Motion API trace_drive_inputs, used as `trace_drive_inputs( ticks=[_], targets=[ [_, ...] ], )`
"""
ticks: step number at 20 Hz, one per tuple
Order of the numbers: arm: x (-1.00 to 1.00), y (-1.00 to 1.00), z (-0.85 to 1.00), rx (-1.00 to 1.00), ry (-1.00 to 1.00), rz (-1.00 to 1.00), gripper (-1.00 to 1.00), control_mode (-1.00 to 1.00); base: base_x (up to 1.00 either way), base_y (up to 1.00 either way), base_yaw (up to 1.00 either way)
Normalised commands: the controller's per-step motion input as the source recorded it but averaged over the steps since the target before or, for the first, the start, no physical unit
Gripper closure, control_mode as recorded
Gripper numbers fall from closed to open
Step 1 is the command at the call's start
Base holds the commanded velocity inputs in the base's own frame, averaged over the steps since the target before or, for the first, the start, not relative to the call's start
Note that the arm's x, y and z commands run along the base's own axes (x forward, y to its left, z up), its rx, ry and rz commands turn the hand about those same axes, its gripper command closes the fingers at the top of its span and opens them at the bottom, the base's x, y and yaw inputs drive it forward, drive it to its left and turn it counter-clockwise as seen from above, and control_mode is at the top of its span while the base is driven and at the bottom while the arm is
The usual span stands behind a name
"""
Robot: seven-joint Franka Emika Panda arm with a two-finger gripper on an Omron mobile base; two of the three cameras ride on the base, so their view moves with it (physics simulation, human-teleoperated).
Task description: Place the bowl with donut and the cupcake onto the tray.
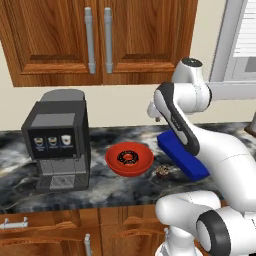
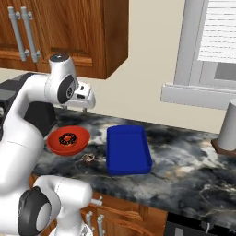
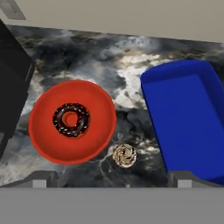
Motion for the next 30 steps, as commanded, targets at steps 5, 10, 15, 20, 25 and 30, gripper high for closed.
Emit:
trace_drive_inputs(
  ticks=[5, 10, 15, 20, 25, 30],
  targets=[
    [0.33, 0.05, -0.49, 0.06, 0.0, -0.04, -1.0, -1.0, 0.0, 0.0, 0.0],
    [0.08, 0.0, -0.19, 0.02, 0.0, -0.08, -1.0, -1.0, 0.0, 0.0, 0.0],
    [0.0, 0.0, -0.5, 0.0, 0.0, -0.01, -1.0, -1.0, 0.0, 0.0, 0.0],
    [0.08, 0.0, -0.75, 0.0, 0.0, 0.0, -1.0, -1.0, 0.0, 0.0, 0.0],
    [0.11, 0.0, -0.72, 0.0, 0.0, 0.0, -1.0, -1.0, 0.0, 0.0, 0.0],
    [0.26, 0.04, -0.38, 0.0, 0.0, 0.0, -1.0, -1.0, 0.0, 0.0, 0.0]
  ],
)
